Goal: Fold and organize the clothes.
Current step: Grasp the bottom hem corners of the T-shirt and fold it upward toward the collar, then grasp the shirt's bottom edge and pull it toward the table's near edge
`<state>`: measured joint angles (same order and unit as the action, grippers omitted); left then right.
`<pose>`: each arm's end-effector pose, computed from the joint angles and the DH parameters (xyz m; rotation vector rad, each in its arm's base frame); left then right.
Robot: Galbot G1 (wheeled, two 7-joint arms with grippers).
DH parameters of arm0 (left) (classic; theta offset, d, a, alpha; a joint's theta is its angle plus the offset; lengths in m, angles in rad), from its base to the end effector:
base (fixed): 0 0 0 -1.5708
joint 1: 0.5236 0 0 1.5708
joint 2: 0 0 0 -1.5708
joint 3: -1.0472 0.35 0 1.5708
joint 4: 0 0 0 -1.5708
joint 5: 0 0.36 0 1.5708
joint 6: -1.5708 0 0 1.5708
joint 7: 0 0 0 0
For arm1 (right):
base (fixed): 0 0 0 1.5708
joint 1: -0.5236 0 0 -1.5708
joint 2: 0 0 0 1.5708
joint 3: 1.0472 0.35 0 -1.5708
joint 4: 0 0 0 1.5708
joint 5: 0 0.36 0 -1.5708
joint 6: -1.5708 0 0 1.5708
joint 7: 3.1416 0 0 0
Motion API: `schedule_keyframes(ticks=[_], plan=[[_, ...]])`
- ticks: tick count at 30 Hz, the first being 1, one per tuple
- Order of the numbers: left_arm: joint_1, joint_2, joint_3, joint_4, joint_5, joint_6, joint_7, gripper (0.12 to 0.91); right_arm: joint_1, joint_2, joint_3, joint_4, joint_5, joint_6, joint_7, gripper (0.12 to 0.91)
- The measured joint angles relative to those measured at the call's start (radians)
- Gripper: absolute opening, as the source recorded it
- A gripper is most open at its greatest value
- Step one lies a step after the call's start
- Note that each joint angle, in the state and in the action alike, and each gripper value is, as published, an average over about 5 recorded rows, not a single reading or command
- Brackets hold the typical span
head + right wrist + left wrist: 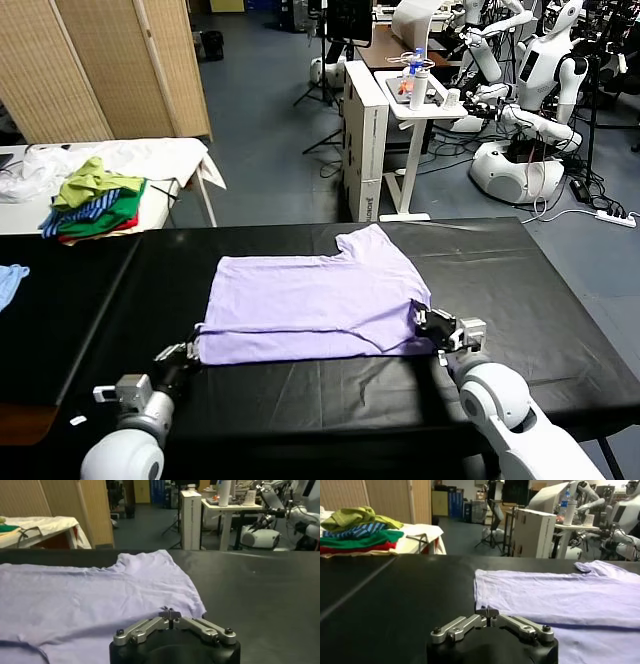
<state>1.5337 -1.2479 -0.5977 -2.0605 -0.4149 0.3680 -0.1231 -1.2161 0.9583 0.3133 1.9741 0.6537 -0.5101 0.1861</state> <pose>0.2034 0.0796 -0.2930 0.0248 -2.7661 0.0770 0.2838 -0.0634 -0.2620 0.3179 -2.6586 0.0413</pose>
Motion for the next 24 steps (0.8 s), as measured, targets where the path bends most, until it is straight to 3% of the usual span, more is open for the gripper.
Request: schedule_keyframes(ticks=[4,8,19,24], plan=[[0.028,-0.013,-0.012,-0.019,0.013,0.005,0.010,0.735,-0.064,-0.021,0.037,0.063,-0.012,-0.008,-0.005,0.846],[0.063,-0.026,-0.017,-0.040,0.024,0.007,0.017,0.886,-0.130,-0.027,0.071,0.104,-0.027,-0.005,-0.016,0.903],[0.128,-0.047,-0.021,-0.049,0.039,-0.003,0.031,0.907,-0.246,-0.025,0.140,0.133,-0.025,0.011,-0.025,0.875],[0.135,-0.052,-0.021,-0.048,0.040,-0.006,0.032,0.907,-0.283,-0.024,0.167,0.135,-0.023,0.021,-0.032,0.794]])
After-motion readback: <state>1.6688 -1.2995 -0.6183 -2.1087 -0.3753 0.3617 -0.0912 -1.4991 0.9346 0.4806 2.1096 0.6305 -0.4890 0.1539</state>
